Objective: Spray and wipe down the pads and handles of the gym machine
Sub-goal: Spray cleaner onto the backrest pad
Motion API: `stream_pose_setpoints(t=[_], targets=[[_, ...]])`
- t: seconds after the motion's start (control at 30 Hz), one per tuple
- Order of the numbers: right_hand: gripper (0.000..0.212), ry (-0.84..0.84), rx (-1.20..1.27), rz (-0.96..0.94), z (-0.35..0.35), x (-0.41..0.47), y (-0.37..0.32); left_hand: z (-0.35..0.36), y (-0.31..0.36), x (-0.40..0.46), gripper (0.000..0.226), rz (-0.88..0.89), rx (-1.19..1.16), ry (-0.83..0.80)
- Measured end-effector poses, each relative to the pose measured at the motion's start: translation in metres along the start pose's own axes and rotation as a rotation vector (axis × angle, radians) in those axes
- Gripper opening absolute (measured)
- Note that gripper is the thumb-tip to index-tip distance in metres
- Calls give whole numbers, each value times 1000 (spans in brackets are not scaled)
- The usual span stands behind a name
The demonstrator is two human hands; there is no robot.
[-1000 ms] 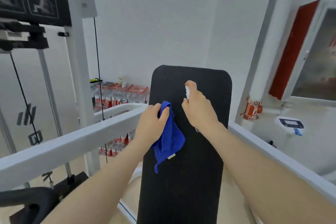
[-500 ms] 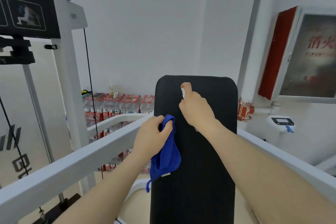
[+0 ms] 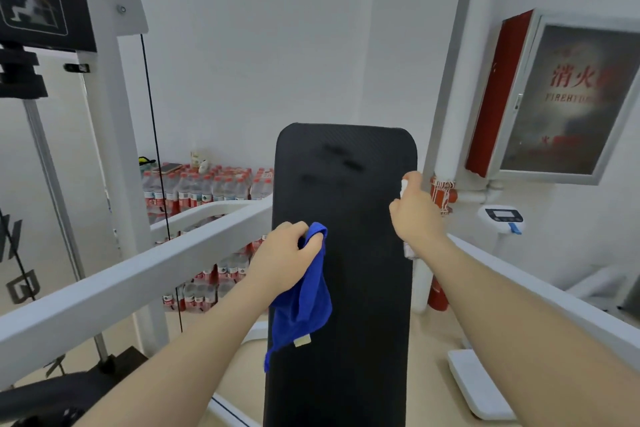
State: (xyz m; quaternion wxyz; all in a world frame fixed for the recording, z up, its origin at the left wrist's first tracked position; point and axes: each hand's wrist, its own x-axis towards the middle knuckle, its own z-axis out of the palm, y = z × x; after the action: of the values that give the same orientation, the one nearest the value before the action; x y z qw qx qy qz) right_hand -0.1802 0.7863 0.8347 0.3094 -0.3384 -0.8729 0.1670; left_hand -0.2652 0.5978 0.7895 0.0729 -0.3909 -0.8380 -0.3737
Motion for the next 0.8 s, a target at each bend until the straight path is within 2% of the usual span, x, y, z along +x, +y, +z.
stream_pose_setpoints(t=[0.07,0.17,0.27,0.33,0.4,0.5,0.57,0.67,0.7,0.8], targets=[[45,-57,13,26,9,-10,-2,3,-5,-8,25,-34,33,-17],[47,-149,-48,-43,24,-26,-11,4,-10,-16,26,-68,28,22],[45,-138,11,-52,29,-37,-19,4,-10,-25,11,-87,-39,71],[42,-138,152,-102,26,-42,-26,3,-6,-28,24,-93,-122,36],[40,-201,431,-141,20,-45,-36,3,-1,-29,39,-50,-156,-34],[48,-421,854,-73,5,-49,-50,3,11,-25,40,-68,-196,-42],[58,-526,903,-113,2,-57,-54,4,22,-23,33,-116,-321,-51],[61,-551,981,-171,4,-68,-53,3,35,-29,26,-211,-662,-99],[60,-556,1008,-159,6,-70,-50,2,35,-31,25,-217,-699,-124],[56,-606,941,-176,9,-75,-40,6,31,-33,26,-176,-553,-207]])
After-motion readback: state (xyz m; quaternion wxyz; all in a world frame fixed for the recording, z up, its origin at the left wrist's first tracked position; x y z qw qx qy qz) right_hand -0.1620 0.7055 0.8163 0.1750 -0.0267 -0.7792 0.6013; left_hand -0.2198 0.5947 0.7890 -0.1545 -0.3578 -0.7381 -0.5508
